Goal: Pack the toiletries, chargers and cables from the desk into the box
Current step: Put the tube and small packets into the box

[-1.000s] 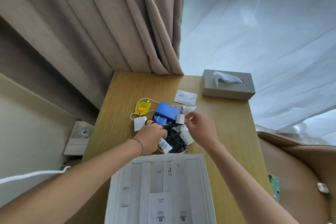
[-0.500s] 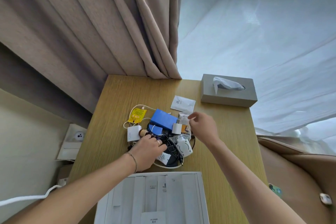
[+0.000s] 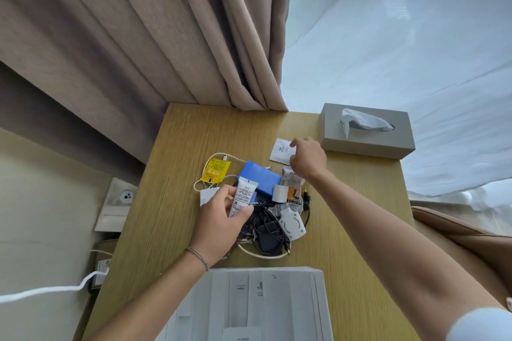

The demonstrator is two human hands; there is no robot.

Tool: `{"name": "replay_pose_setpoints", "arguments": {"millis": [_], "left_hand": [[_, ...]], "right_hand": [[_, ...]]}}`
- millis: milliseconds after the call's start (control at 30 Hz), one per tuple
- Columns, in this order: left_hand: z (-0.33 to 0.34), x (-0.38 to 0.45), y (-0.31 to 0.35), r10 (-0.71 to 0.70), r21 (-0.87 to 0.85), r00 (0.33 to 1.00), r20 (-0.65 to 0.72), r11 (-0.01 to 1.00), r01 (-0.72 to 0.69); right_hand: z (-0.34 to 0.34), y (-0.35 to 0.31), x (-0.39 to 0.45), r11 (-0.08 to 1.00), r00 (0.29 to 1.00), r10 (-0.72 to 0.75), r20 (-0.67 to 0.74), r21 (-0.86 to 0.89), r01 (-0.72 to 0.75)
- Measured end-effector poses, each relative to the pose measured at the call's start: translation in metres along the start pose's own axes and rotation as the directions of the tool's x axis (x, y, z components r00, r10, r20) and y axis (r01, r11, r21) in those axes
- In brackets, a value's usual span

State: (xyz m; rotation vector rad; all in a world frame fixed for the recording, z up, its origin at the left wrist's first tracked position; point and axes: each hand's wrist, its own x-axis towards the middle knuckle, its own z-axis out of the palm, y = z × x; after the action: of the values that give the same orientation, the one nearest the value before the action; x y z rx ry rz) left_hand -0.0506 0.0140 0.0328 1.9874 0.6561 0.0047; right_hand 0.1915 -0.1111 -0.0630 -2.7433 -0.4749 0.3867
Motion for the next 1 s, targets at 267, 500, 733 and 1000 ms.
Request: {"name": "replay_pose_setpoints", "arguments": {"millis": [267,500,733,1000], "left_hand": [[-0.019,-0.005,-0.004,-0.137,-0.156,0.990,-0.043,0.979,0.129],[-0.029,-0.008,-0.009,-0.251,-0.242,0.967,-0.047,0.942,0.232],[-0.034,-0.016,0.001,-0.289,-0.362,0.957,-0.023,0.895,0.261],[-0.037,-0.042,0.010,-0.230,-0.383,0.973,0.007,0.899,0.215]], "right_hand": [[0.013,-0.001,0.025,0.984,0.997,-0.036,0.071,-0.172,0.048],[0.012,-0.010,0.030,0.985,0.998,-0.063,-0.016,-0.163,0.060],[-0.018,-0.043,-0.005,0.992,0.986,-0.095,-0.136,-0.095,0.083],[-0.063,-0.070,-0.090,0.963,0.958,-0.063,-0.279,0.237,0.132]]}}
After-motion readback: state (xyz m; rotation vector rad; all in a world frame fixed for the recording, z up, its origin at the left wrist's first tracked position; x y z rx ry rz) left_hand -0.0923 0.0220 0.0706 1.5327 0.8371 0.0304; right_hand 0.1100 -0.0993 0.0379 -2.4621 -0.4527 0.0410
